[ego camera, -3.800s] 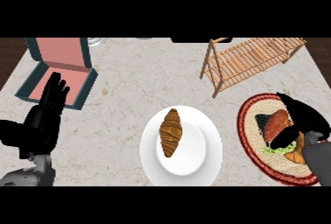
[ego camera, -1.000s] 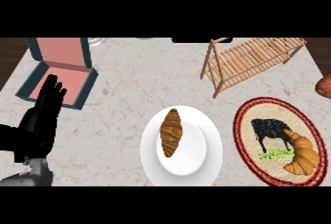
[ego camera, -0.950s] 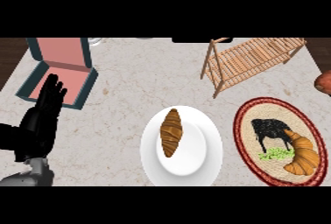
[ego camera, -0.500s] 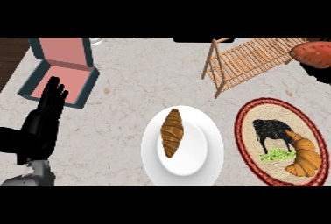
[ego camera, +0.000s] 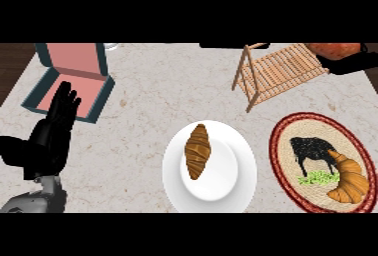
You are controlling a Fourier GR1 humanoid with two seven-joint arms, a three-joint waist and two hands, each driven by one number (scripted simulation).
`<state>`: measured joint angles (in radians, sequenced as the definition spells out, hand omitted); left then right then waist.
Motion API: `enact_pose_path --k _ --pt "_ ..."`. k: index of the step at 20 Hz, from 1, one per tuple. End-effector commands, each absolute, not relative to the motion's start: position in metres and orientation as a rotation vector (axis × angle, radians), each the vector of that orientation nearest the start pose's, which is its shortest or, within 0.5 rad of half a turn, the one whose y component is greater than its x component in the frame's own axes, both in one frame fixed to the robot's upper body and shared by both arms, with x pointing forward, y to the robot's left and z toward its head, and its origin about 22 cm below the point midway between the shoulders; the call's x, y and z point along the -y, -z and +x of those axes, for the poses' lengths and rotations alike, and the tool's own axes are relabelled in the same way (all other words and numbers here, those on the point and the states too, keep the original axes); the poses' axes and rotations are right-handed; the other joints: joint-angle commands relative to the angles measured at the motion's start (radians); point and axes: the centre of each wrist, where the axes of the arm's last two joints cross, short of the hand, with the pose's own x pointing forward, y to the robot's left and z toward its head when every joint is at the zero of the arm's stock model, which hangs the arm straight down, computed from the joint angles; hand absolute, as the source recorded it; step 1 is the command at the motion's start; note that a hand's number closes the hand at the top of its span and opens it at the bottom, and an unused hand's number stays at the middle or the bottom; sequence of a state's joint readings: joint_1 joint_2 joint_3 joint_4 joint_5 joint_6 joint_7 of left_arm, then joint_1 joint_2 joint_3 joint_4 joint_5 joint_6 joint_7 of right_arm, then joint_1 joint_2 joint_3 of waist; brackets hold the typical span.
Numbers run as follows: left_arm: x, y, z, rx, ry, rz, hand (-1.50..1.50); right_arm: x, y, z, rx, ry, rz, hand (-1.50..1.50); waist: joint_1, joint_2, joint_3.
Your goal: Pick the sweet potato from the placemat and place it in the tiered shelf
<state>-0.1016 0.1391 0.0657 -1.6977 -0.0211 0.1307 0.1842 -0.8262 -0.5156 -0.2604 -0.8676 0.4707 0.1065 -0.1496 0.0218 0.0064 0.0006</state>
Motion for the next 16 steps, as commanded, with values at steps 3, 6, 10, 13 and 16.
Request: enact_pose_path --k 3,6,10,13,16 --pt "-0.254 -0.054 0.261 1.608 -0.015 0.211 0.0 0.336 -0.143 0.434 1.732 -0.581 -0.708 1.5 0.004 0.002 0.0" --pt "-0.265 -0.068 0.256 1.63 -0.003 0.219 0.0 0.351 -0.154 0.44 1.711 -0.537 -0.725 1.5 0.016 0.005 0.001" --pt "-0.268 -0.053 0.255 1.621 -0.022 0.217 0.0 0.336 -0.14 0.447 1.662 -0.438 -0.62 -1.5 0.017 0.006 0.0" --pt "-0.262 -0.063 0.265 1.637 -0.002 0.21 0.0 0.325 -0.141 0.453 1.635 -0.495 -0.602 -1.5 0.018 0.008 0.0" --pt "-0.248 -0.063 0.263 1.641 -0.01 0.203 0.0 0.324 -0.145 0.455 1.656 -0.506 -0.541 -1.5 0.018 0.008 0.001"
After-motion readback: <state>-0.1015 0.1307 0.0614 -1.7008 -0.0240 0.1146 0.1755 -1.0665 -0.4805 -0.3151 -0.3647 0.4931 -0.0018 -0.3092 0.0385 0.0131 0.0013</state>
